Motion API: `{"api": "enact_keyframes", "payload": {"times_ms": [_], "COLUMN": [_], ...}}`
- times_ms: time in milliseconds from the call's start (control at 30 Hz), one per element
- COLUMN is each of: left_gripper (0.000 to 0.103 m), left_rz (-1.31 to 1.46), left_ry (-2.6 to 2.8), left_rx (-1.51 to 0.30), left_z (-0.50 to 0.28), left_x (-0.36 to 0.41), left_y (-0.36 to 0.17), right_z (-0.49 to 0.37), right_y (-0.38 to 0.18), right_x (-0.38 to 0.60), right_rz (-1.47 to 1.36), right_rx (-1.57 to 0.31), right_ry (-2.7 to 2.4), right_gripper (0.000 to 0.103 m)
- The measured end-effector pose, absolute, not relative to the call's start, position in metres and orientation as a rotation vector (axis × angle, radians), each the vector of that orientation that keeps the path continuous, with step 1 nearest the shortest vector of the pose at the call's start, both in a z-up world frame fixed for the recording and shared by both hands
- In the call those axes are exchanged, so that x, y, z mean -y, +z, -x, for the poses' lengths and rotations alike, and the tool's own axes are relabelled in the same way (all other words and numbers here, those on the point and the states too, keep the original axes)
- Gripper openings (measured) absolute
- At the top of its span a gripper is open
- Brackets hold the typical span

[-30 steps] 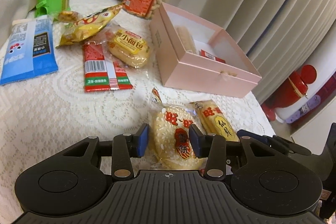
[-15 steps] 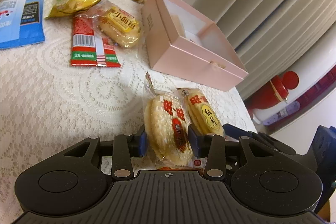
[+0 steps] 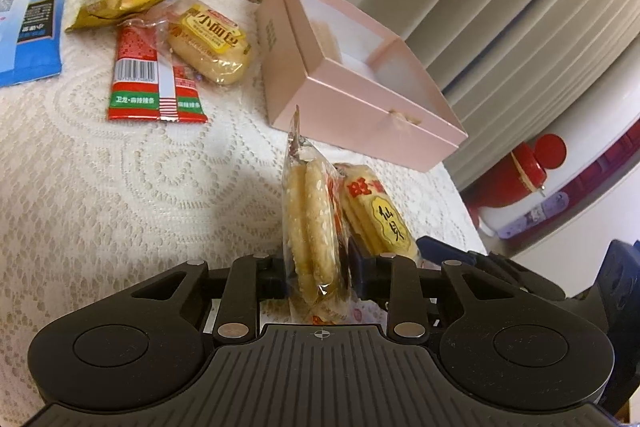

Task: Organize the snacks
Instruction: 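Grasp the round Wangwang cracker packet with the left tool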

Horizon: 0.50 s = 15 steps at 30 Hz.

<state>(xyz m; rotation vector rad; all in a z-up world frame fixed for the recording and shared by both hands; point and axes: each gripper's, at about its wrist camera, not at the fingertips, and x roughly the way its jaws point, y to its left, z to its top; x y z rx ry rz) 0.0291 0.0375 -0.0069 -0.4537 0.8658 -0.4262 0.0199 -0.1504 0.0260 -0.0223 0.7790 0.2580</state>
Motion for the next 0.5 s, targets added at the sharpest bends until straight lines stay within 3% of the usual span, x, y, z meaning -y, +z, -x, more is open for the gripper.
{"api": "enact_keyframes", "payload": {"times_ms": [367,500], "left_gripper": [0.026,0.025], "left_rz": [0.479,0.484], "left_ry": [-0.407,-0.384], "left_rx": [-0.802,-0.784], "left_z": [-0.015,-0.010], "left_x": [-0.040,-0.047], "left_y": [-0.011,-0.009], "right_z": [-0.021,-0.023], "right_y": [0.025,0.024], "right_x": [0.150,0.150], "right_rz": [0.031,0.030], "right_rx": [-0.778,-0.788], "right_ry": [0.259,0.284], "right_gripper": [0.086,0.093]}}
